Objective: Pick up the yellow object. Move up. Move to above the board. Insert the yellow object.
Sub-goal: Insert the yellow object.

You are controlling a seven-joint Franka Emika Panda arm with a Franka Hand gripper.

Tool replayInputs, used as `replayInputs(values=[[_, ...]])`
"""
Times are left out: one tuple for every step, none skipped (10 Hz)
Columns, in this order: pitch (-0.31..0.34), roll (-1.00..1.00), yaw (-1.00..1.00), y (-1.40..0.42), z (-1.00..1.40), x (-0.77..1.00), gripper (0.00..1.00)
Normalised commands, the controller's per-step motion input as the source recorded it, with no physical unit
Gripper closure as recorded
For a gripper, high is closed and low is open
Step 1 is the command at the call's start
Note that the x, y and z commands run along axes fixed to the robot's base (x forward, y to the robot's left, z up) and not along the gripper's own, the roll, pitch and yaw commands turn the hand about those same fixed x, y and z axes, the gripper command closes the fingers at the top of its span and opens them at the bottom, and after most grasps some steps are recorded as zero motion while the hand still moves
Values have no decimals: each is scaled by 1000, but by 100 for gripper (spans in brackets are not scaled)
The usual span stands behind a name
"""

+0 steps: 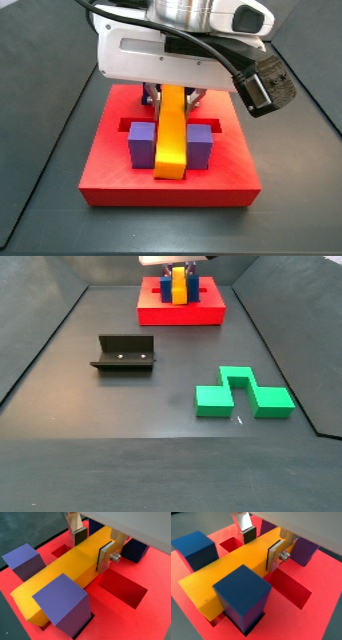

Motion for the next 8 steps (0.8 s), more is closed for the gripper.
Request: replayInputs(values=[[-16, -14, 0, 0, -263, 0, 100], [0, 0, 0, 11, -397, 191, 100], [-33, -29, 0, 106, -503, 317, 100], [-106, -81, 0, 114, -557, 223, 100], [-186, -116, 0, 83, -534, 126, 100], [-274, -101, 63, 0, -394, 20, 100], [-279, -11, 129, -66, -203, -34, 100], [-260, 0, 131, -280, -69, -123, 100]])
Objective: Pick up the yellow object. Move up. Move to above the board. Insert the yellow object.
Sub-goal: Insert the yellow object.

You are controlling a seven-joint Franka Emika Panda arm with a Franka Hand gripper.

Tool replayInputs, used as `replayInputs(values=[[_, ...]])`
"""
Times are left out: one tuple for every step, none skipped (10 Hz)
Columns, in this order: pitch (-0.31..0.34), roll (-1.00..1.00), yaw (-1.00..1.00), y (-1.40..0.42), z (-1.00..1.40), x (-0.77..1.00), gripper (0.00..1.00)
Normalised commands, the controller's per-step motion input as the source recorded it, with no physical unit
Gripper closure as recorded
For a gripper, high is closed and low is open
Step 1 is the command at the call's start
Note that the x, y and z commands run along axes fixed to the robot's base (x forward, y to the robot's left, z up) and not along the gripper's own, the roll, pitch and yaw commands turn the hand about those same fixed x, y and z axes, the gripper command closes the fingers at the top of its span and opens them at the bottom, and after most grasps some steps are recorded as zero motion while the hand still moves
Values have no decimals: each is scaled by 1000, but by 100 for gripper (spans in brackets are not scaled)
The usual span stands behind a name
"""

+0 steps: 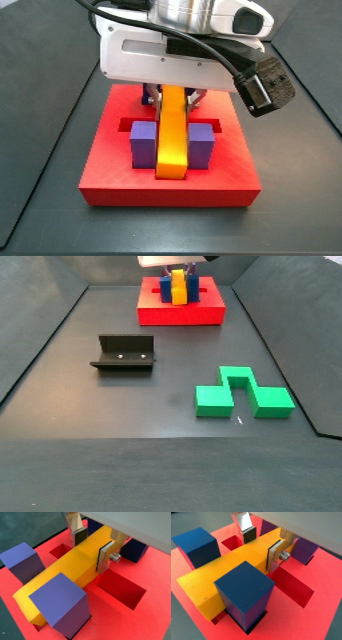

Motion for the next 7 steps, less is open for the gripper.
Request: replayInputs(values=[[-363, -63, 114, -254, 0, -263, 100], [-273, -70, 220, -200, 0, -100, 100], [-177, -180, 234, -14, 0, 0, 100], [-219, -210, 120, 0, -226, -43, 100], [-254, -276, 51, 174, -391, 0, 100], [-204, -211, 0, 157, -349, 214, 100], [-171, -221, 0, 183, -354, 286, 100]])
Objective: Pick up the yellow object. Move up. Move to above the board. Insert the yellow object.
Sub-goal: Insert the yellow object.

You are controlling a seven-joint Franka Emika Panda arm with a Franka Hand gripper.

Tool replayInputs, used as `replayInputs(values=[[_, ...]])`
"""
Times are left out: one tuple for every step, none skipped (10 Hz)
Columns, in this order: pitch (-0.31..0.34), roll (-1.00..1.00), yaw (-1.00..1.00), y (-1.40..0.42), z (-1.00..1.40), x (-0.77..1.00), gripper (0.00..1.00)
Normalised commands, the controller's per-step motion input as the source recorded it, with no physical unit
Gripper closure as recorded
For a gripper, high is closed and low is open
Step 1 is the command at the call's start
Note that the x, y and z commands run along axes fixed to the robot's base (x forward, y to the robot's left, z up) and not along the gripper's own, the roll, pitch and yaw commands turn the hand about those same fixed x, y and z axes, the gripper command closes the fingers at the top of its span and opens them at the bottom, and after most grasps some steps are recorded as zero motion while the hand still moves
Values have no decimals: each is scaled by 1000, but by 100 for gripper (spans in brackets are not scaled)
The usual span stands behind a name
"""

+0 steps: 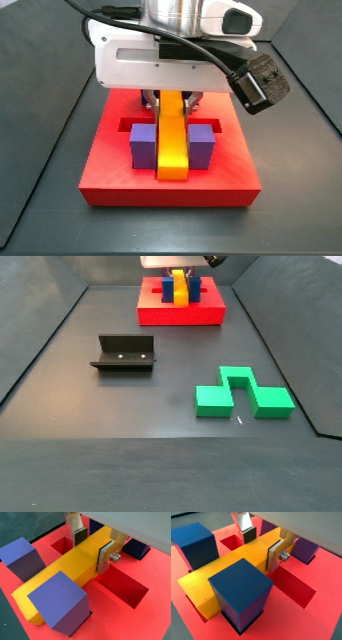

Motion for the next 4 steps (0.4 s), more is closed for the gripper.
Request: replayInputs(values=[[-61, -186, 0, 51, -234, 49, 100], [0, -27, 0, 0, 0, 0, 100], [0, 17, 0, 0, 0, -9, 100], [-50, 70, 0, 0, 0, -111, 100]])
